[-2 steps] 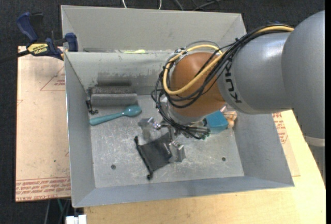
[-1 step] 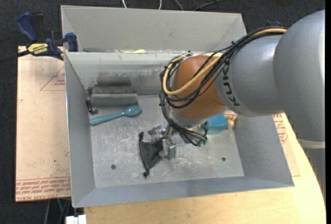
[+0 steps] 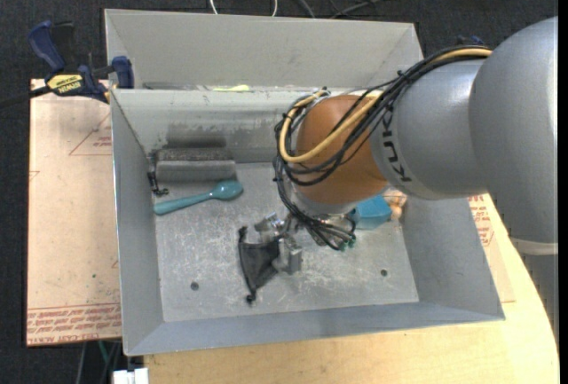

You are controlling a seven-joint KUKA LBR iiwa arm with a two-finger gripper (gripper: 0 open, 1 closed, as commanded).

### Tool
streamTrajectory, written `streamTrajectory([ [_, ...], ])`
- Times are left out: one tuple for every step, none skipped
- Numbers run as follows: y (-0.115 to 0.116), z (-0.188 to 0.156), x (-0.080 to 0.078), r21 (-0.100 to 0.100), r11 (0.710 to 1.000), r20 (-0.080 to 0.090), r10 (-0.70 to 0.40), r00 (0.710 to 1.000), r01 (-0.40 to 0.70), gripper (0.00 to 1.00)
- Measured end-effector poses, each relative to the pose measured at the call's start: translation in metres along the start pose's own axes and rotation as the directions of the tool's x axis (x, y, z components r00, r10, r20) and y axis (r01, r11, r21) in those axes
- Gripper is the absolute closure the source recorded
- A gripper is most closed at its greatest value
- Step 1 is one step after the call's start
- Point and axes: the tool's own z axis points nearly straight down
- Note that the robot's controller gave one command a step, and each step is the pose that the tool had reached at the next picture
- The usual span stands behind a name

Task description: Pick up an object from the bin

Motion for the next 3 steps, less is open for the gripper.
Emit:
streamTrajectory([
  [0.001, -0.027, 0.003, -0.003, 1.0, -0.008, 0.001, 1.0, -0.001, 1.0],
  [0.001, -0.061, 0.001, -0.001, 1.0, -0.001, 0.002, 1.0, -0.002, 1.0],
  [0.001, -0.076, 0.0, -0.001, 1.0, 0.001, 0.003, 1.0, -0.003, 1.0],
])
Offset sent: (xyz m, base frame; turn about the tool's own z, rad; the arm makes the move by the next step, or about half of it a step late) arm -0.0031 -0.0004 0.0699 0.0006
